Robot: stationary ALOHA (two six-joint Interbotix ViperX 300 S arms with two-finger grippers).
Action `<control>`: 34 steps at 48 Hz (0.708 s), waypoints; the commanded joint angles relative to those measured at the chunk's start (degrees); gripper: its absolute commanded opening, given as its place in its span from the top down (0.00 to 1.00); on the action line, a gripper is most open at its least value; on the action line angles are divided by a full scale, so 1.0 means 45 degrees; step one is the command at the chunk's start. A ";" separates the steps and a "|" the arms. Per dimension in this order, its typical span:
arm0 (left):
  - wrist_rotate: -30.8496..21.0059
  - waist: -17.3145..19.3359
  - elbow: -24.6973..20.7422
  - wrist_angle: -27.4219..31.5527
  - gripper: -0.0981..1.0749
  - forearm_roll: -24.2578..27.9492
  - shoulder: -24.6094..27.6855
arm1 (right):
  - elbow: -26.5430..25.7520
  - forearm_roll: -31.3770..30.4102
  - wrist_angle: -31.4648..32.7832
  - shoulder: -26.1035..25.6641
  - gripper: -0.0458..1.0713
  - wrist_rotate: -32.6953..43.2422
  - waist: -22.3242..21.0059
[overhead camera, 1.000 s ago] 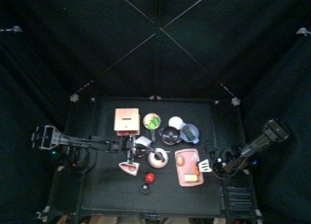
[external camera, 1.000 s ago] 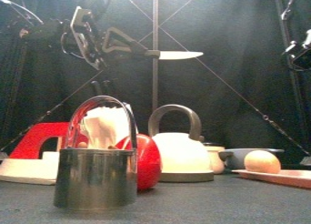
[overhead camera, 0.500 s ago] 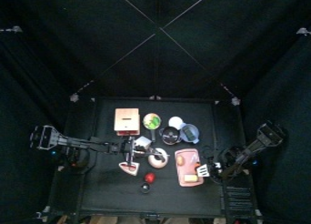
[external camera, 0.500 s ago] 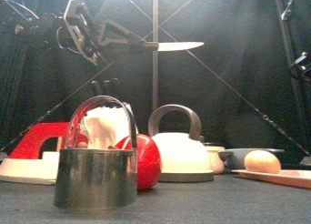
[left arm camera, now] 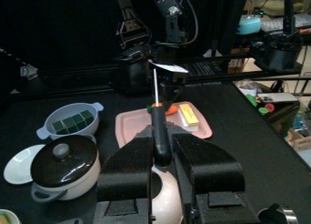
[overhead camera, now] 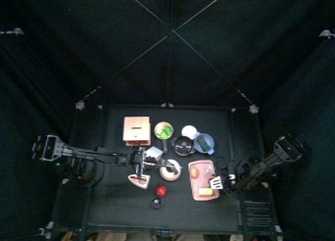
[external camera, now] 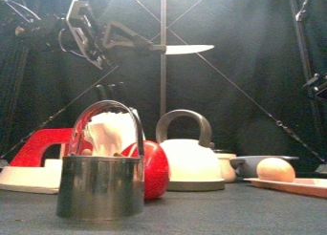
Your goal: Grasp carrot
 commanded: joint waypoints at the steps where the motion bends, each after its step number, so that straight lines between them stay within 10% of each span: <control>1: 0.0020 0.0039 -0.0137 -0.0117 0.59 0.0020 -0.0059 | -0.0059 -0.0039 -0.0176 -0.0020 0.17 0.0000 -0.0195; 34: 0.0020 0.0059 -0.0137 -0.0137 0.59 0.0000 -0.0039 | -0.0156 0.0059 -0.0215 0.0273 0.24 0.0020 -0.0312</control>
